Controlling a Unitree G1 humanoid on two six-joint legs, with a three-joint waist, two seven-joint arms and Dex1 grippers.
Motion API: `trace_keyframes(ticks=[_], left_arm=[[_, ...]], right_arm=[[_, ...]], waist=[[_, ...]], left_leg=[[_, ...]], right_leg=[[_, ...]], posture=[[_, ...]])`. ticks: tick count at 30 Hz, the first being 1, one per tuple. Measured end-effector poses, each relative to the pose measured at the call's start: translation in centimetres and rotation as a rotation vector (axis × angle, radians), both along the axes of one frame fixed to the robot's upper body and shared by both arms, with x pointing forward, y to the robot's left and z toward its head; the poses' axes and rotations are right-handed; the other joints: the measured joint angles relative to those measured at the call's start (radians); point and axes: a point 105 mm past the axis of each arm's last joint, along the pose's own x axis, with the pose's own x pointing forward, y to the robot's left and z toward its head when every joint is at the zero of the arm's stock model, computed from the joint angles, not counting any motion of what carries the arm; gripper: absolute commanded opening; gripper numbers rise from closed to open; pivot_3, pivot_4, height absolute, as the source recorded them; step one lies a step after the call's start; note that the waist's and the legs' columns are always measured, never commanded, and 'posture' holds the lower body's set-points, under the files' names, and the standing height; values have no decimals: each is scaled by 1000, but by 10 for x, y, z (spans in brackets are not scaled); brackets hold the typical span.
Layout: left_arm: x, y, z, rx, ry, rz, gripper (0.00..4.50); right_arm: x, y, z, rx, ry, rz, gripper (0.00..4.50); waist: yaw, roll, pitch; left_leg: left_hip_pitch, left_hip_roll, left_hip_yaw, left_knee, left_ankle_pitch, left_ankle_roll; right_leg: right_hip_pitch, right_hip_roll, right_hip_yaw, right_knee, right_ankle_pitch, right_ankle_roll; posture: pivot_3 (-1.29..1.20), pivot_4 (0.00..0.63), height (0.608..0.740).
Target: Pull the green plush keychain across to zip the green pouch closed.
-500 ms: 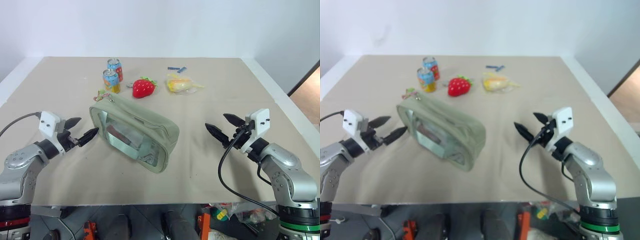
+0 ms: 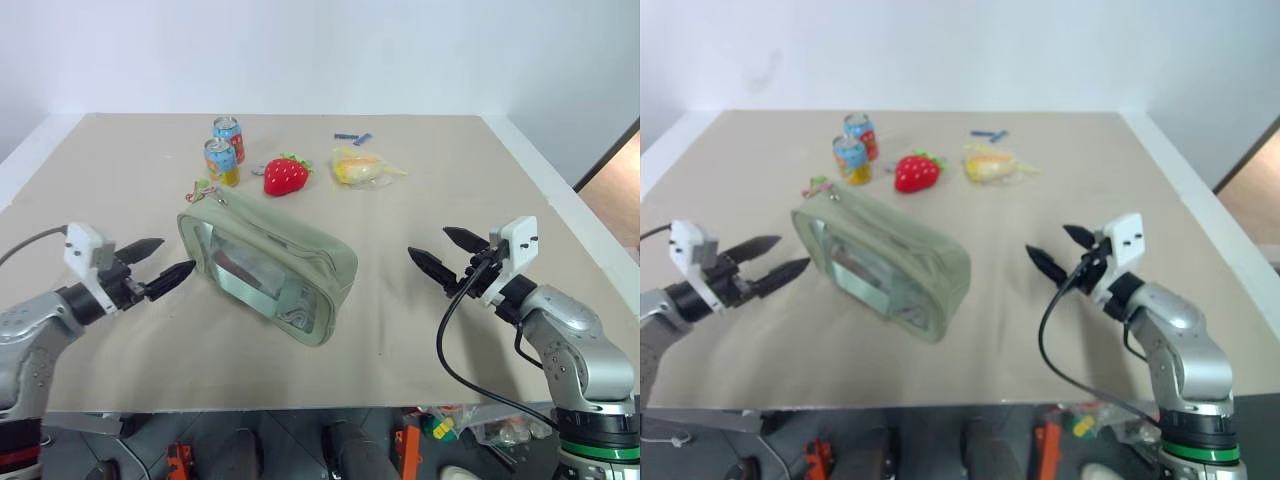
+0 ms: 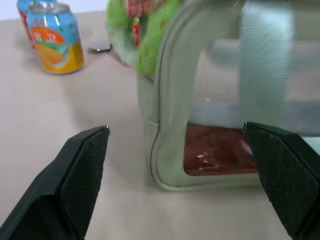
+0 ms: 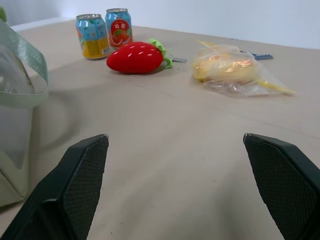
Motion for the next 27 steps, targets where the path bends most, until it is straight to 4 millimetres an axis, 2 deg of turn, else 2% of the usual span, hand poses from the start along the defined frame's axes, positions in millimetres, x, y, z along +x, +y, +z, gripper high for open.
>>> trace_keyframes(ticks=[4, 7, 10, 12, 16, 19, 25, 27], left_arm=[[-18, -4, 20, -4, 6, -102, 4455], [-38, -32, 31, 14, 19, -264, 4455], [-61, -71, 38, 39, 33, -463, 4455], [-69, -86, 36, 52, 43, -538, 4455], [-72, -105, 34, 62, 48, -613, 4455], [-70, -117, 33, 56, 42, -657, 4455], [-68, -124, 25, 54, 71, -687, 4455], [-65, -124, 24, 55, 71, -684, 4500]], right_arm=[[4, 2, 12, 6, -14, 44, 4479], [7, 6, 20, 12, -16, 99, 4479], [5, 25, 38, 36, -23, 240, 4479], [0, 37, 45, 30, -17, 328, 4479], [-14, 61, 45, 18, 40, 489, 4479], [-22, 76, 34, -3, 83, 559, 4479], [-26, 92, 19, 18, 129, 597, 4479], [-26, 100, 17, 22, 130, 617, 3943]], waist=[[0, 0, 0], [1, 0, 0], [1, 1, 2], [1, 2, 2], [2, 2, 2], [2, 2, 2], [1, 2, 2], [1, 2, 2]], left_leg=[[0, 0, 0, 0, 0, 0], [-1, 0, 0, 0, 0, 0], [0, 0, 1, 0, 0, 0], [1, 0, 1, 0, 0, 0], [1, 2, -2, 0, 0, 0], [0, 1, -2, 0, 0, 0], [-1, 0, -1, 0, -1, -1], [-1, 1, -2, 0, -1, -1]], right_leg=[[0, 0, 0, 0, 0, 0], [0, -1, 0, 0, 0, 0], [0, -1, 1, 0, 0, 0], [0, 0, 0, 0, 0, 0], [0, 2, -2, 0, -1, -2], [0, 2, -2, 0, -1, -1], [-1, 2, -1, 0, -1, -1], [-1, 2, -1, 0, -1, -1]], posture=[[0, 150, 740], [0, 150, 740], [0, 150, 740], [0, 150, 740], [0, 150, 740], [0, 150, 740], [0, 150, 740], [0, 150, 740]])
